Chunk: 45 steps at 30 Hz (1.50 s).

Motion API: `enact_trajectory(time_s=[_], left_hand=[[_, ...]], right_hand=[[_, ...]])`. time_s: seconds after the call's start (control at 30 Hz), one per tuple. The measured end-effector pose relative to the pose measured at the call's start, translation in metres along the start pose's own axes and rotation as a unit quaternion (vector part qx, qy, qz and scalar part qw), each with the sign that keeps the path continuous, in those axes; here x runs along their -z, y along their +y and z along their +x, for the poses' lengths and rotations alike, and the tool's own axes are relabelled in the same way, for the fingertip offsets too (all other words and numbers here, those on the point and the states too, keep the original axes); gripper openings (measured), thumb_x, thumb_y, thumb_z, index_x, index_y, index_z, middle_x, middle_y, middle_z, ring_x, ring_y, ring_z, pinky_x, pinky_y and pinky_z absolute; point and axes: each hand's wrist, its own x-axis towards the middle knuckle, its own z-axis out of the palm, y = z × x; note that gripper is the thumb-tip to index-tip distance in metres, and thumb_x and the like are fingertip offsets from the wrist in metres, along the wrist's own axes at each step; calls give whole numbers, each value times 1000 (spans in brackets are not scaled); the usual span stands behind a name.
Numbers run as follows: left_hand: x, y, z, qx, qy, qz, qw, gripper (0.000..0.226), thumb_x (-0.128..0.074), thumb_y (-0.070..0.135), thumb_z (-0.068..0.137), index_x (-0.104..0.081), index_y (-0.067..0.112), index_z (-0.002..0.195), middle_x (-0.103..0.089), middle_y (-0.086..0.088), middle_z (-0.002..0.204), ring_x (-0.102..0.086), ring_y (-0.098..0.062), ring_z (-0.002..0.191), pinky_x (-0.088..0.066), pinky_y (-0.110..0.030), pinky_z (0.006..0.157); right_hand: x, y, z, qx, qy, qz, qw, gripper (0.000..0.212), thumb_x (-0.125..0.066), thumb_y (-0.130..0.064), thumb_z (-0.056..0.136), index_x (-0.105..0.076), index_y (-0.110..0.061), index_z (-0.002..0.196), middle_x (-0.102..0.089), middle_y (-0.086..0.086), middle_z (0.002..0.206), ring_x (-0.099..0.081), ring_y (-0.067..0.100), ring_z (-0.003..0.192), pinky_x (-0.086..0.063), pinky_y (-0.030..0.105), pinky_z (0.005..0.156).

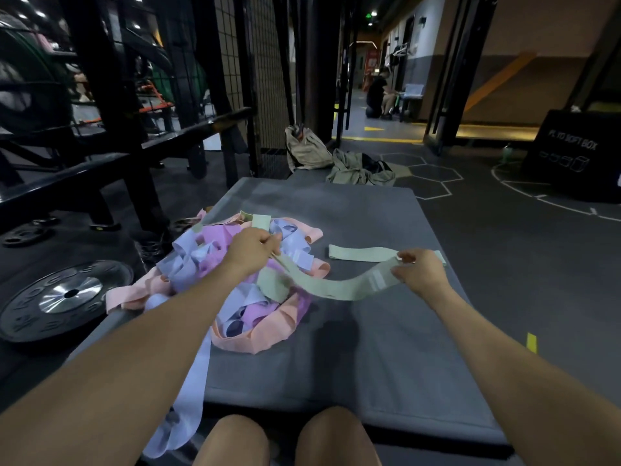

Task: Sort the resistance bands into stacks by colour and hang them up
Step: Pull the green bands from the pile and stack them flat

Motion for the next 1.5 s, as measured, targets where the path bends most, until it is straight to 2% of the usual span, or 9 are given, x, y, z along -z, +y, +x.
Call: enact_trajectory(time_s=[0.1, 0.23, 0.37, 0.63, 0.9, 1.0, 1.23, 1.33, 1.5], left_hand=[[-24, 11, 18, -22, 20, 4, 1000, 14, -60, 9, 89, -68, -3, 92, -65, -9, 93, -54, -19, 80, -35, -18, 61], [-61, 24, 44, 16, 54, -28, 998, 42, -71, 3, 78, -55, 1, 117, -59, -17, 117, -56, -30, 106, -38, -27, 90], [-97, 26, 76, 83, 60, -43, 994, 38, -70, 7, 79, -55, 2, 113, -63, -14, 116, -57, -29, 108, -39, -28, 85], [-176, 30, 152, 150, 35, -59, 986, 16, -58, 3, 83, -66, 3, 97, -67, -20, 107, -60, -36, 103, -43, -31, 76], [-218, 15, 177, 157, 34, 31, 986, 19, -53, 1, 83, -66, 11, 91, -64, -13, 108, -57, -34, 105, -41, -27, 79], [-221, 8, 180, 157, 38, 58, 985, 24, -53, -1, 82, -51, 16, 65, -53, -7, 91, -51, -31, 87, -34, -22, 73], [-225, 0, 182, 157, 41, 55, 985, 21, -55, -1, 82, -50, 17, 73, -50, -4, 92, -44, -21, 84, -33, -22, 72], [-225, -4, 182, 162, 45, 38, 985, 20, -58, 0, 81, -59, 12, 97, -59, -6, 107, -54, -27, 100, -37, -24, 77], [-222, -5, 178, 140, 45, 25, 989, 29, -63, 11, 84, -60, 8, 113, -61, -9, 122, -53, -26, 116, -40, -26, 89]], right_hand=[[14, 12, 13, -20, 24, -21, 999, 33, -67, -4, 80, -61, 12, 109, -65, 28, 106, -61, 39, 101, -48, 37, 78], [29, 38, 45, -88, 56, 28, 994, 18, -70, -4, 76, -69, -1, 94, -65, 15, 84, -63, 28, 82, -52, 39, 80], [36, 64, 83, -134, 84, 78, 984, 13, -67, -1, 75, -64, -13, 71, -62, 11, 76, -60, 26, 73, -57, 43, 76], [25, 118, 166, -165, 128, 57, 976, 15, -61, -4, 81, -67, -11, 92, -61, 8, 88, -56, 22, 84, -40, 25, 72], [5, 157, 198, -155, 129, 16, 979, 19, -62, -11, 84, -68, -9, 101, -65, 15, 111, -59, 31, 104, -46, 31, 88], [2, 160, 198, -149, 126, 10, 981, 20, -61, -12, 85, -68, -9, 103, -64, 16, 113, -59, 32, 104, -45, 29, 86], [0, 156, 195, -130, 125, -25, 983, 20, -57, -9, 87, -63, -7, 106, -61, 18, 115, -58, 33, 102, -42, 28, 79], [-3, 154, 192, -120, 125, -50, 984, 23, -57, -9, 88, -60, -4, 110, -58, 19, 119, -55, 36, 106, -45, 36, 87], [-9, 142, 188, -17, 125, -235, 964, 37, -59, -18, 88, -53, -7, 123, -44, 17, 126, -36, 37, 117, -35, 40, 94]])
